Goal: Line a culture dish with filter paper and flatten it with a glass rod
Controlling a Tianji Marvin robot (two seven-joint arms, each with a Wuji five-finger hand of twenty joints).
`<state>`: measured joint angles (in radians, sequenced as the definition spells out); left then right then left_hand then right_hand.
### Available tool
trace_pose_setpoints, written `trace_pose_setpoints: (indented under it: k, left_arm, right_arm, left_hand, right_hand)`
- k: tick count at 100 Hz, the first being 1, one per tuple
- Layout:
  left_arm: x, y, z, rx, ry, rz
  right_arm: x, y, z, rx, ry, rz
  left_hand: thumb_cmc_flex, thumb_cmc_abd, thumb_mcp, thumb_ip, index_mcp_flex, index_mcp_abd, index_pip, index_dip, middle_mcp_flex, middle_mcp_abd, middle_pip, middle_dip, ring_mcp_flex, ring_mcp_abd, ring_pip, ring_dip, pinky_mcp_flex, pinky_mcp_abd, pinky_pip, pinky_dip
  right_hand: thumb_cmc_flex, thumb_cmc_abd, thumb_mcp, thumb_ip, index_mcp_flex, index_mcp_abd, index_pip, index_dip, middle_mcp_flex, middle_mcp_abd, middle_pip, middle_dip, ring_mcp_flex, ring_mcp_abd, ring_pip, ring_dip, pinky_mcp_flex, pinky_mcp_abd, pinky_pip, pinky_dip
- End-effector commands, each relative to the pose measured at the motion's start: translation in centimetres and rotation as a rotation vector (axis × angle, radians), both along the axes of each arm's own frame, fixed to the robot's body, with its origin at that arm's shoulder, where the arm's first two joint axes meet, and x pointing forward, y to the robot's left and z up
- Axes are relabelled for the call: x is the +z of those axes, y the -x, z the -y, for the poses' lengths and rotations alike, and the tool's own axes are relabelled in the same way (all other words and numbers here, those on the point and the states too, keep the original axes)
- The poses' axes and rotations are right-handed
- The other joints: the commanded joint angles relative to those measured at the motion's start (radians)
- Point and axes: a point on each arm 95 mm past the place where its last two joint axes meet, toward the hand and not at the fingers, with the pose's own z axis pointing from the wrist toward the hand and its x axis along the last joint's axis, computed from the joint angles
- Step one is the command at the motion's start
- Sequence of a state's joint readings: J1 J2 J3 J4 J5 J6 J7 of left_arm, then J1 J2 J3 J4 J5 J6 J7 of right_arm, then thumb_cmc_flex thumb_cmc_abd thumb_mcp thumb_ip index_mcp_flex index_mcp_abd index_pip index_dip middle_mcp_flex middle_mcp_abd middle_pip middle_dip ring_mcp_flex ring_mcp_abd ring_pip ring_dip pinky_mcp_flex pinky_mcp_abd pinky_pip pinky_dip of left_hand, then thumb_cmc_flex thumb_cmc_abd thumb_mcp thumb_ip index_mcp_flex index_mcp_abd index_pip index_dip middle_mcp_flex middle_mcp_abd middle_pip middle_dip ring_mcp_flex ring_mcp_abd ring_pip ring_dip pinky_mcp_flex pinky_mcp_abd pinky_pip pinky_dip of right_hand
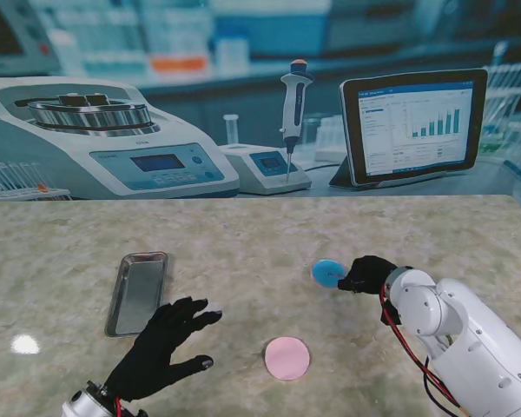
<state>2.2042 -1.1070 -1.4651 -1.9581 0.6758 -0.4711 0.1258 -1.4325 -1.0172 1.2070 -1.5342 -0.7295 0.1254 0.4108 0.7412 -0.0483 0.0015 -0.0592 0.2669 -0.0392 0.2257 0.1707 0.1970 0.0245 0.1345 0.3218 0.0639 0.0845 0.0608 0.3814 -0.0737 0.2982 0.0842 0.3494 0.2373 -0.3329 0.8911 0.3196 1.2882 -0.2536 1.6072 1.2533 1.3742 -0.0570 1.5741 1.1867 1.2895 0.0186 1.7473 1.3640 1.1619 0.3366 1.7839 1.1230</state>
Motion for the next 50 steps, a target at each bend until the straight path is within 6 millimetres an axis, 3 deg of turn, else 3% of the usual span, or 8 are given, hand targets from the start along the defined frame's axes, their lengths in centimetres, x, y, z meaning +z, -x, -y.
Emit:
trace_pose_setpoints:
  k: [1,50]
  left_arm:
    - [0.0,0.2,0.1,-0.001,0.001,-0.004]
    - [0.0,0.3,0.1,-0.002,0.006,-0.005]
  right_arm:
    - [-0.6,0.1,-0.1,-0.002,0.005,-0.025]
    - [-0.7,1.7,0.5,0.002,0.053,-0.077]
  left_hand:
    - [-0.003,0.033,-0.026,0.023,-0.024,-0.038,0.009,0.006,-0.039,-0.033,-0.023,-0.018,-0.027,-0.034,-0.017,-0.014,-0.003,-0.036,-0.051,-0.042]
    - [-0.002,0.033,-0.026,0.023,-0.024,-0.038,0.009,0.006,-0.039,-0.032,-0.022,-0.018,-0.028,-0.033,-0.017,-0.014,-0.002,-0.036,-0.051,-0.043]
  right_hand:
    - [-0.016,0.039,-0.01,0.022,0.071,0.086,0.059,0.006,0.067,-0.044,0.17,0.022,0.025,-0.167,0.104,0.035,0.044,-0.005,0.31,0.025]
    - [-0.01,0.049,-0.023,0.018,0.07,0.083,0.057,0.006,0.067,-0.044,0.17,0.023,0.025,-0.171,0.103,0.032,0.044,-0.01,0.31,0.02]
